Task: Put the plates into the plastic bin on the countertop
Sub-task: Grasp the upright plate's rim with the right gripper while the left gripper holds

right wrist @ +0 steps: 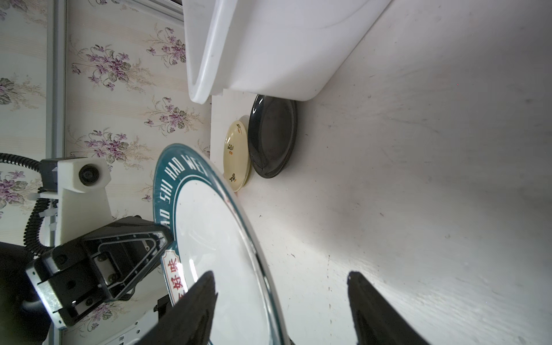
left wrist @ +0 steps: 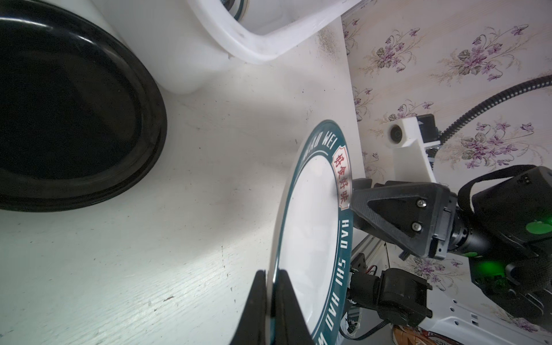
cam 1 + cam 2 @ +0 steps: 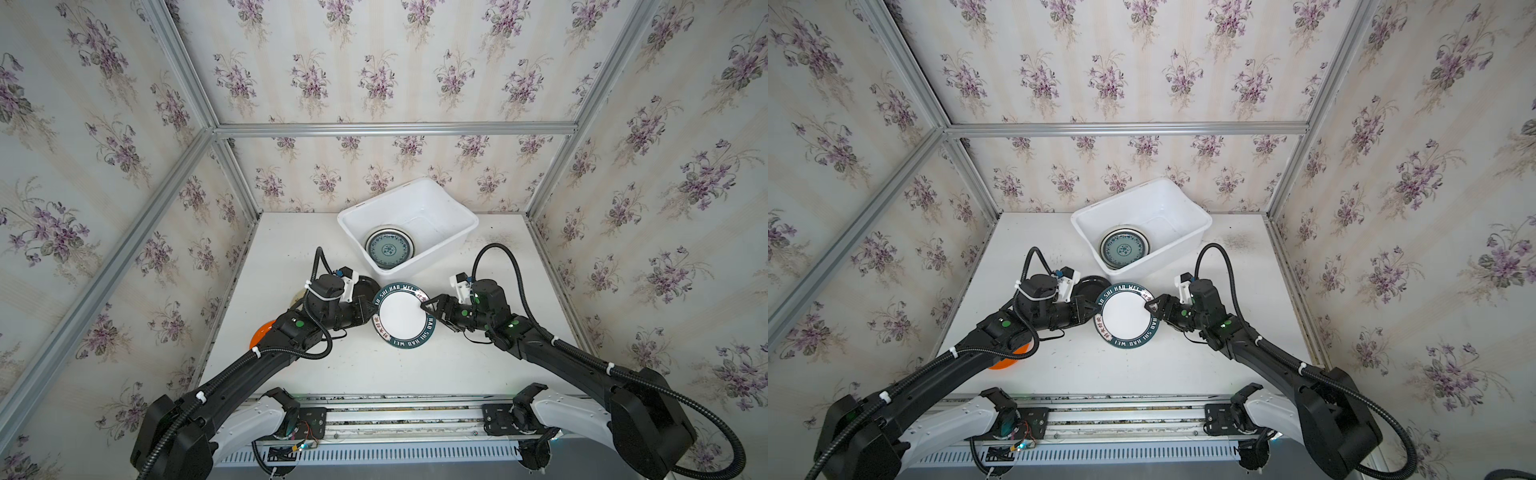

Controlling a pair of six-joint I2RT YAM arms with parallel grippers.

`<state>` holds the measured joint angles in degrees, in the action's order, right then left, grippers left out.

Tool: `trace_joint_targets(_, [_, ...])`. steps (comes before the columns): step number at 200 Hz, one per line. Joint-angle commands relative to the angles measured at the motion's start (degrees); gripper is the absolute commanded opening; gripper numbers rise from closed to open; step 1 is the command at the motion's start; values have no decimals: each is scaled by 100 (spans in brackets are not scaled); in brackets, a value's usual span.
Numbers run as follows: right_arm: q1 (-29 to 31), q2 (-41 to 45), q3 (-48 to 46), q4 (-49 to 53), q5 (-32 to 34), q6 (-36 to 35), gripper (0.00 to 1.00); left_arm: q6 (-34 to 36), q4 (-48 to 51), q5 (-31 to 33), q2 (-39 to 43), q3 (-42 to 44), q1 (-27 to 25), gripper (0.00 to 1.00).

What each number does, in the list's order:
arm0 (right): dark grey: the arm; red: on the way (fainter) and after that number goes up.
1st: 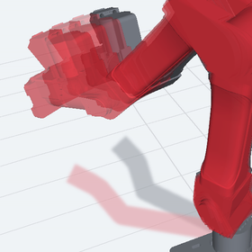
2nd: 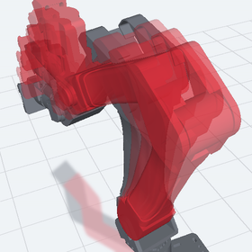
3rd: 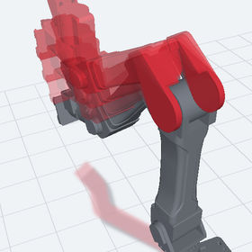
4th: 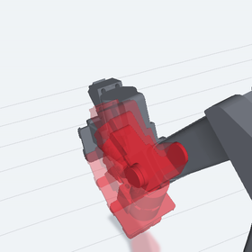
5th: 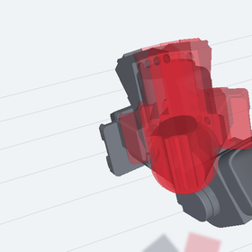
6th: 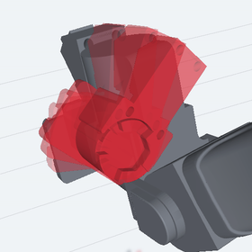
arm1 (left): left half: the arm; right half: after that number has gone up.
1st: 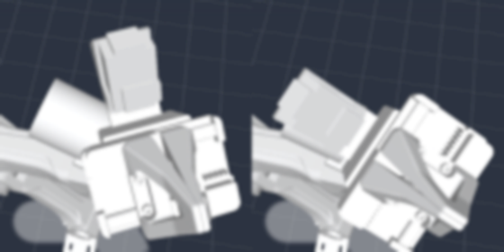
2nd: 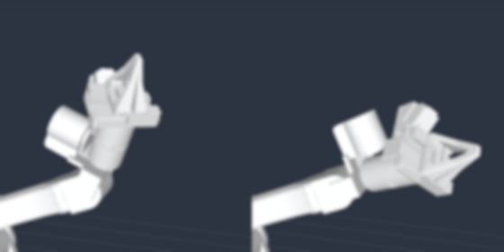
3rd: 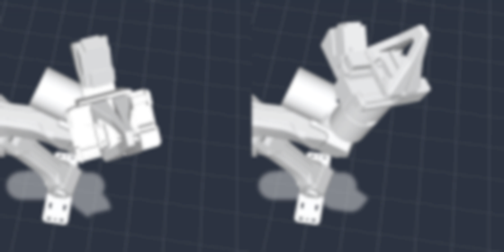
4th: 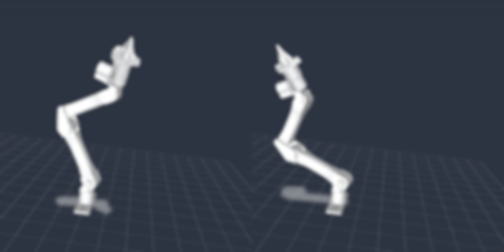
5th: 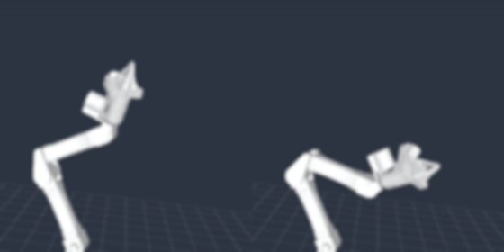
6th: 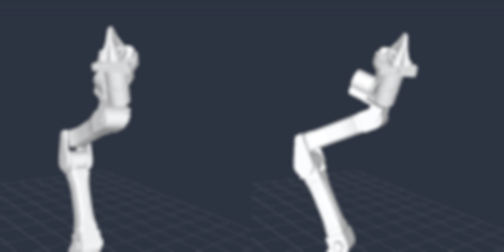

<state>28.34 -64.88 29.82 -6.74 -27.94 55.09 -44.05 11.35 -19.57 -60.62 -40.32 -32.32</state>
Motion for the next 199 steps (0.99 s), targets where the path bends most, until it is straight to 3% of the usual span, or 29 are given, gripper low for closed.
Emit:
trace_joint_targets(1, [-6, -6, -12, -216, -89, 95, 66, 25, -195, 25, -108, -117, -29, 0])
trace_joint_targets(84, [-4, 177, -19, 40, -10, 78, 0, 320, -180, -2, -657, -573, -32, 0])
trace_joint_targets(89, [-4, 193, -18, 77, 21, 89, 0, 323, -178, -15, -666, -587, -30, 6])
trace_joint_targets(96, [-8, 219, -20, 146, 58, 90, 0, 327, -177, -12, -662, -596, -32, 21])
trace_joint_targets(104, [-41, 267, -2, 278, 95, 32, 0, 372, -182, -41, -634, -592, -29, 47])
trace_joint_targets(123, [-155, 538, 217, 1027, 363, -420, 0, 564, -179, -70, -433, -538, -29, 54])
trace_joint_targets(155, [-279, 952, 617, 1980, 663, -1051, 0, 704, -171, 292, 262, -316, -29, 94])
trace_joint_targets(199, [-561, 1018, 870, 1999, 450, -991, 0, 885, 42, 577, 831, -205, 14, 99])
